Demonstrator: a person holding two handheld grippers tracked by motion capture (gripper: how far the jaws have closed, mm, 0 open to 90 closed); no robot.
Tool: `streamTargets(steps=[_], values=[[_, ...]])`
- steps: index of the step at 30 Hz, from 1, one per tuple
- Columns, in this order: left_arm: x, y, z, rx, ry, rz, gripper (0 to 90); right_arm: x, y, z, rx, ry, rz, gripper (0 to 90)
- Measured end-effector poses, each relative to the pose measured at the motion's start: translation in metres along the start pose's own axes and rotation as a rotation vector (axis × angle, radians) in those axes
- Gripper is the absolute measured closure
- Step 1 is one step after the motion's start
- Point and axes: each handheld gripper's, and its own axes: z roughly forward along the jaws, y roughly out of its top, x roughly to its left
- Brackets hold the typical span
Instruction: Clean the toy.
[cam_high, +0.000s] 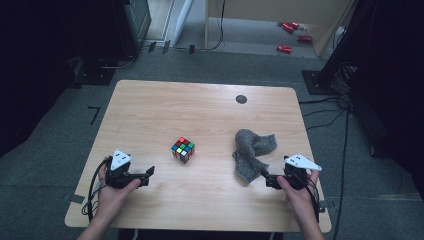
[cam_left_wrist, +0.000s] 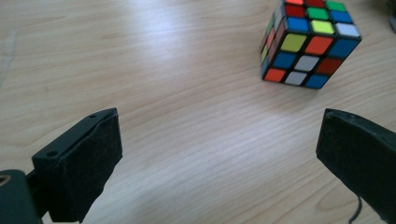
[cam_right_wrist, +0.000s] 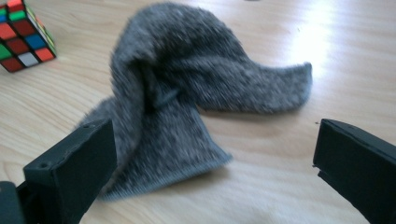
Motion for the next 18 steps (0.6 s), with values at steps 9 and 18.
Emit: streamTargets(steps=[9, 18], values=[[0.016, -0.023, -0.008, 0.044, 0.028, -0.015, 1.1, -0.016, -0.018, -0.011, 0.036, -0.036, 0.021, 0.0], [0.034, -0.041, -0.016, 0.09, 0.073, -0.031, 1.1, -0.027, -0.034, -0.017, 0.069, -0.072, 0.036, 0.0]])
